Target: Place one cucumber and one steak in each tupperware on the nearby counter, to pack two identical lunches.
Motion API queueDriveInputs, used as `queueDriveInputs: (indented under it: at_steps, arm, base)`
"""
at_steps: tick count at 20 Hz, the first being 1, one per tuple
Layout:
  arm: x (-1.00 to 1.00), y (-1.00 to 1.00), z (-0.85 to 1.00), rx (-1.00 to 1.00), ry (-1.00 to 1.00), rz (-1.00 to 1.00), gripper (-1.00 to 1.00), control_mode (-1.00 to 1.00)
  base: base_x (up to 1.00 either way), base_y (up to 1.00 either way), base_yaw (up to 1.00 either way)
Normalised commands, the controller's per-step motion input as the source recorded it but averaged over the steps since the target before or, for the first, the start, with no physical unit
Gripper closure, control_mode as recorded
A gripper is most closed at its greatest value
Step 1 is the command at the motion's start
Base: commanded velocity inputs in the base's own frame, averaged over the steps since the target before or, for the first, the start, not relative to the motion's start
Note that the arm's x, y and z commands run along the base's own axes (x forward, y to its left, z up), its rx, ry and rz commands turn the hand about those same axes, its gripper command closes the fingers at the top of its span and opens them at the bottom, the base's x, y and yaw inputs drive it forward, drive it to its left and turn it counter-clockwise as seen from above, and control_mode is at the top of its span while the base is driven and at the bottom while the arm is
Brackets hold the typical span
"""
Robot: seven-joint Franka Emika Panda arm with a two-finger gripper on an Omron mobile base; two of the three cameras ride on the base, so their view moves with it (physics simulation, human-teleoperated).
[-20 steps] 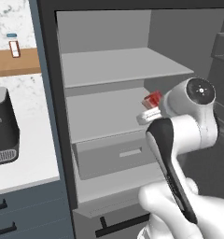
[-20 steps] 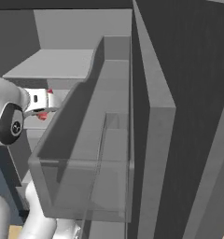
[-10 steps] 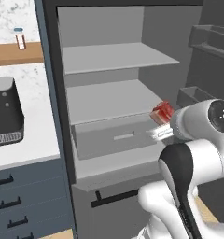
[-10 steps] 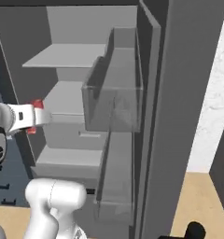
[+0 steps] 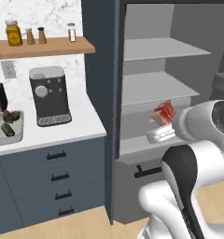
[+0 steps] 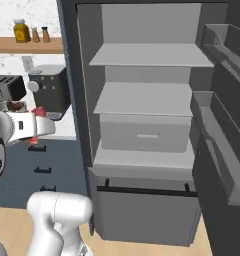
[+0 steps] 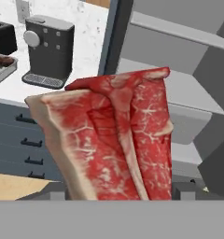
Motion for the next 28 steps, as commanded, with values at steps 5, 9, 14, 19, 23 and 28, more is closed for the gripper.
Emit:
queueDriveInputs:
  at_steps: [5, 9, 14, 19, 23, 28]
  arm:
    - [0.00, 0.00, 0.00, 0.00, 0.00, 0.00, 1.00, 1.00]
    - [0.00, 0.00, 0.00, 0.00, 0.00, 0.00, 1.00, 1.00]
    - [0.00, 0.00, 0.00, 0.00, 0.00, 0.00, 1.00, 1.00]
    - [0.00, 0.00, 0.00, 0.00, 0.00, 0.00, 1.00, 1.00]
    - [0.00, 0.00, 0.00, 0.00, 0.00, 0.00, 1.00, 1.00]
    - [0.00, 0.00, 0.00, 0.00, 0.00, 0.00, 1.00, 1.00]
  base:
    - [0.09, 1.00, 0.00]
    - [0.15, 1.00, 0.04]
    - [0.27, 1.00, 0.13]
    - [0.48, 1.00, 0.09]
    - [0.64, 1.00, 0.05]
    - [0.68, 1.00, 0.02]
